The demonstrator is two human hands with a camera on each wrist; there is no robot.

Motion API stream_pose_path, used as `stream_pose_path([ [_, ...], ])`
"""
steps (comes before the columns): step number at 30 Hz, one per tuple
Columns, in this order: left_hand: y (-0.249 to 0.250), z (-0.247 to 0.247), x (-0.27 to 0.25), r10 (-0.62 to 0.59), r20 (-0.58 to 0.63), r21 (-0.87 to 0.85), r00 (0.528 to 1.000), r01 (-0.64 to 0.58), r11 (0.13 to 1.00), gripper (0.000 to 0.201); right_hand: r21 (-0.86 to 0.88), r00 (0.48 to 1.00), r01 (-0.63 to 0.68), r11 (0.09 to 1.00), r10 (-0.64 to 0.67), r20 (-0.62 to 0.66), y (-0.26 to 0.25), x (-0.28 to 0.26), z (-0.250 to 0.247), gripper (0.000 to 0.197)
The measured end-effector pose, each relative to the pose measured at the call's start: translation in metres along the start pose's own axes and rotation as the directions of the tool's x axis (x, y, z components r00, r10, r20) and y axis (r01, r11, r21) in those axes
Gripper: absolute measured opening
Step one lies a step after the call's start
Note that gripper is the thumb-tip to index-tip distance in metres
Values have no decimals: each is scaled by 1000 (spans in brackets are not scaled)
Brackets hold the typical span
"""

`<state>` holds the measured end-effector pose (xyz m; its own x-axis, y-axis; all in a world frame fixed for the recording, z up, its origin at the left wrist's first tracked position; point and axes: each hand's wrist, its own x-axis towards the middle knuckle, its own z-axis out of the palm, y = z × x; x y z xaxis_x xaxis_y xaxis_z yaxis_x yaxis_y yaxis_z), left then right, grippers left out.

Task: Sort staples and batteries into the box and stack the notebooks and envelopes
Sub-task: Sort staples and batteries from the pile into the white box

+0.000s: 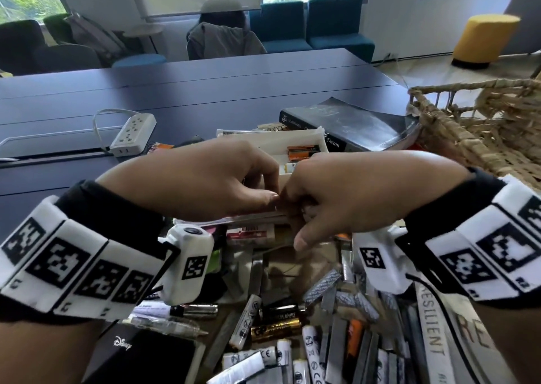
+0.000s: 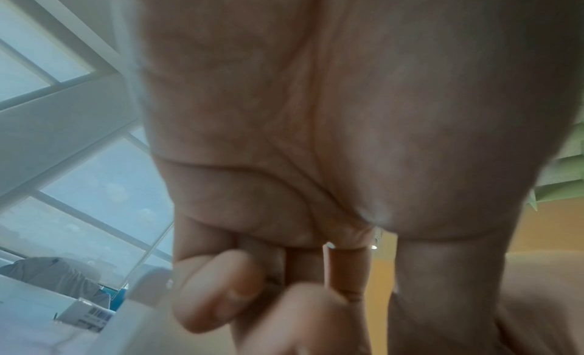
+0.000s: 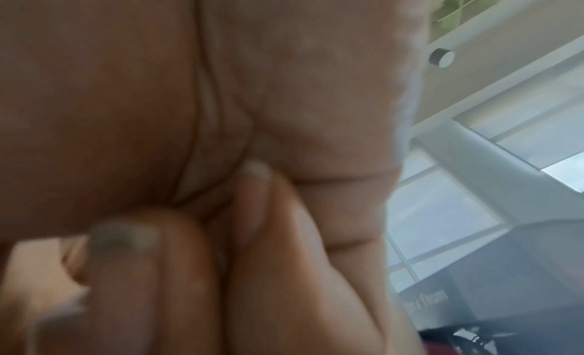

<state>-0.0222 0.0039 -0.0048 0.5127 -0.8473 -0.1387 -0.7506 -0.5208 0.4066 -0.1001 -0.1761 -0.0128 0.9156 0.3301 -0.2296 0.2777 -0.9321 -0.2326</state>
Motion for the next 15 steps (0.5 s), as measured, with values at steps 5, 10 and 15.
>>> stream_pose_path([
  [5, 3, 4, 1, -6, 19, -10, 1000, 6, 1000, 21, 109, 998, -43, 993, 47, -36, 10, -6, -7, 22],
  [10, 14, 9, -1, -8, 44, 71, 999, 5, 997, 23, 204, 991, -41, 978, 67, -120, 20, -14, -26, 17],
  [15, 27, 27, 5, 35, 102, 136, 994, -49, 990, 23, 335, 941, 35, 942, 82, -328, 20, -4, -43, 18],
])
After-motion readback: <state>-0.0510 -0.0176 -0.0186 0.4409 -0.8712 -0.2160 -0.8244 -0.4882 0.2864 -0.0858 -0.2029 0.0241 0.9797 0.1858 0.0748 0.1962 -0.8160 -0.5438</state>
